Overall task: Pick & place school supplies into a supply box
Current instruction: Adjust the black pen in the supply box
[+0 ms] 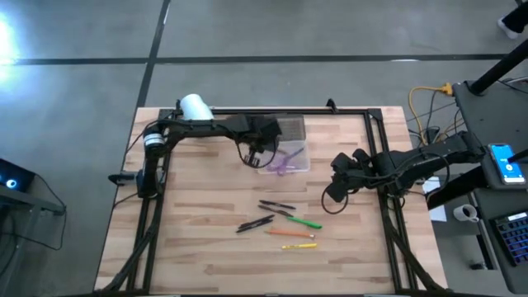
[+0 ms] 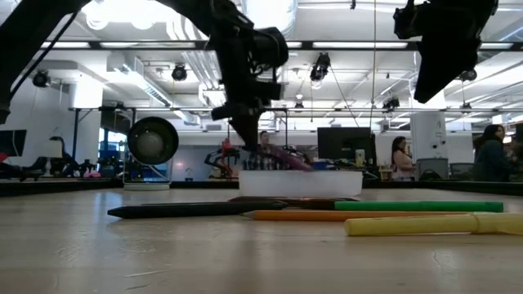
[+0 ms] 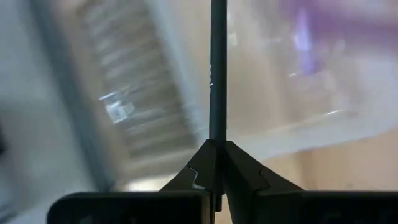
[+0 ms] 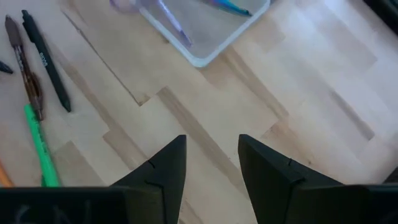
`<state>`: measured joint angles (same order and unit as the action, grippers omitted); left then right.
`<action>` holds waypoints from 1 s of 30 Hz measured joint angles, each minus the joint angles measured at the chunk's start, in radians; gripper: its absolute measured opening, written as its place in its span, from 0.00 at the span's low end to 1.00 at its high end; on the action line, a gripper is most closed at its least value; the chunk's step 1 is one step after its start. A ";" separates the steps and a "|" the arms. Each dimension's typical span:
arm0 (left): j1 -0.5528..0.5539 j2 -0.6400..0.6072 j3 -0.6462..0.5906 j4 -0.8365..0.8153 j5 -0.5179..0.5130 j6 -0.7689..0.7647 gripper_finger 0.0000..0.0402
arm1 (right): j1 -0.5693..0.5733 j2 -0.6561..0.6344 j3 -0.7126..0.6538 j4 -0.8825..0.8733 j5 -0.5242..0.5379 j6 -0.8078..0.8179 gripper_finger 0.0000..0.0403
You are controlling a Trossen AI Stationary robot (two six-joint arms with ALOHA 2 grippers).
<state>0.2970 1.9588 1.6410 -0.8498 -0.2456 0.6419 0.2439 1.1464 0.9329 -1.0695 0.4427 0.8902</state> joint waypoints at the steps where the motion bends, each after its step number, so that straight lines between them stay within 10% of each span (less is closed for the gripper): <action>1: 0.000 -0.002 0.013 -0.015 -0.030 -0.002 0.00 | 0.000 0.000 0.000 0.000 0.002 0.000 0.34; 9: 0.007 -0.002 0.095 -0.142 -0.092 -0.217 0.00 | 0.000 0.000 0.000 0.001 0.010 -0.001 0.34; 17: -0.019 -0.002 0.173 -0.064 0.162 -0.544 0.00 | 0.000 0.000 0.000 0.002 0.032 -0.001 0.34; 30: -0.014 0.043 -0.016 0.155 0.194 -0.684 0.00 | 0.000 -0.001 -0.005 0.000 0.032 -0.007 0.34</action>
<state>0.2829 2.0017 1.6250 -0.6944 -0.0515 -0.0424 0.2436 1.1458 0.9279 -1.0691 0.4747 0.8832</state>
